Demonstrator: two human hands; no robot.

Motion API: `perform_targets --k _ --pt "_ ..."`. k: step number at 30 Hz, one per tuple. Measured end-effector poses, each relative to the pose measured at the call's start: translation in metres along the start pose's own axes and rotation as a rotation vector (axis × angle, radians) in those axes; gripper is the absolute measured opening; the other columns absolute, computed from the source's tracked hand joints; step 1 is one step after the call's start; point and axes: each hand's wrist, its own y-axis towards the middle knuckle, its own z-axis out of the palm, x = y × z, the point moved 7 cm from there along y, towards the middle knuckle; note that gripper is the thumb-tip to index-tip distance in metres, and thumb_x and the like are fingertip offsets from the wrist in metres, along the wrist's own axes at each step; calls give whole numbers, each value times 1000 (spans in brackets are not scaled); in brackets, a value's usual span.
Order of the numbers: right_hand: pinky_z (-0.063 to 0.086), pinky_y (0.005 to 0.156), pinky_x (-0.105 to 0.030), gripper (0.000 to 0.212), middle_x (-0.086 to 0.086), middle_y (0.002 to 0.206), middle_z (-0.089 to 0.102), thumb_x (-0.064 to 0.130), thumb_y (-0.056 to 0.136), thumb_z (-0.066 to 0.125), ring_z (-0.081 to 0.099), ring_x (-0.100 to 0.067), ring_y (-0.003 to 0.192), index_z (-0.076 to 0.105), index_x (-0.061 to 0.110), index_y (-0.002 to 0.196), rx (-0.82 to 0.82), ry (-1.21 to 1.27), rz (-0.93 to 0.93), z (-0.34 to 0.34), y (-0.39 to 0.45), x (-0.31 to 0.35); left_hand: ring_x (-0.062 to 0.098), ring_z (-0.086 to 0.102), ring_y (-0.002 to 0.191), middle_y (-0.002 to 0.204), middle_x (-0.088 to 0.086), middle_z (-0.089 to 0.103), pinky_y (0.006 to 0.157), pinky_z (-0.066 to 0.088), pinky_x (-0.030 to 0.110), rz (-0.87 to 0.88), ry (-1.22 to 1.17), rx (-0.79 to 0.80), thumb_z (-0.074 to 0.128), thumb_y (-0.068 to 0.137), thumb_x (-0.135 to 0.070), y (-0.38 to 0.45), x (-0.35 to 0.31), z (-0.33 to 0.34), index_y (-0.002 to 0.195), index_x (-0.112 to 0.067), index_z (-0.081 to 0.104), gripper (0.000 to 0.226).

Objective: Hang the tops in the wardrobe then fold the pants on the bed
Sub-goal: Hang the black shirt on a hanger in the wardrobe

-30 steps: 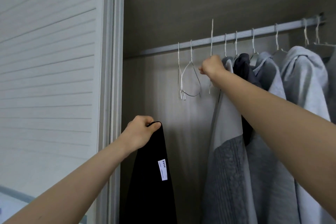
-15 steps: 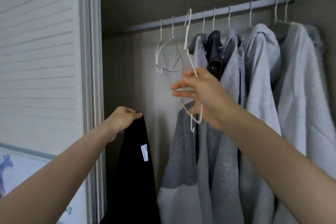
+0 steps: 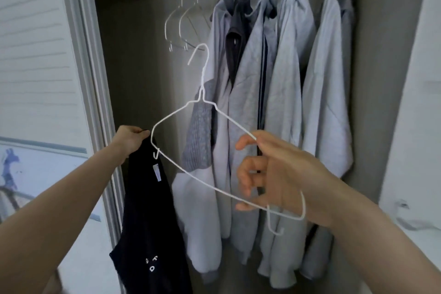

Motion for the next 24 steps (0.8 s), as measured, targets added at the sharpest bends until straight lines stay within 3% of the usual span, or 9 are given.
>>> perform_targets --k 1,4,5,9,15,18,21,24 --pt "50 80 -58 24 -12 74 60 40 92 52 61 -24 67 61 20 103 30 1 17 -2 -10 -1 20 57 53 74 14 60 48 43 20 -4 0 -10 63 95 -19 -6 2 0 82 -5 68 20" --pt "52 78 -55 23 -13 72 58 36 96 47 60 -22 65 60 19 105 66 -21 63 -5 -28 -8 25 63 72 85 12 66 66 53 28 -39 -86 49 66 93 -27 -22 6 7 98 -10 70 18" --pt "53 77 -55 23 -13 71 57 36 96 47 59 -22 62 61 19 104 63 -29 68 -5 -29 -11 22 64 70 84 10 67 65 54 28 -30 -120 92 66 93 -27 -29 3 10 97 -9 70 19" --pt "53 77 -55 25 -9 65 56 37 96 46 55 -19 57 61 18 102 12 -92 63 -7 -23 -28 12 65 59 72 4 69 53 49 17 113 -94 237 69 90 -26 -61 -29 24 72 -14 74 22" --pt "49 80 -68 21 -8 62 52 31 101 43 51 -17 57 58 17 95 -132 -129 17 -9 0 -68 24 71 83 91 14 75 77 57 31 196 -233 409 65 92 -30 -104 -78 46 85 -10 79 25" --pt "46 82 -71 24 -7 64 51 34 98 46 50 -17 61 58 15 91 -110 3 -58 -11 2 -74 18 69 91 99 9 73 83 55 26 339 -228 444 62 94 -26 -121 -100 39 89 -8 78 25" --pt "45 86 -70 24 -6 74 54 38 92 55 53 -15 70 60 14 91 37 150 -204 -2 -2 -66 -1 55 92 101 2 59 99 35 19 661 109 250 54 99 -26 -135 -128 17 87 -8 73 29" --pt "46 90 -66 28 -7 94 59 43 88 61 56 -17 90 60 16 93 159 197 -250 10 1 -63 5 41 68 74 14 47 74 33 9 842 245 224 40 103 -33 -152 -145 15 75 -7 51 40"
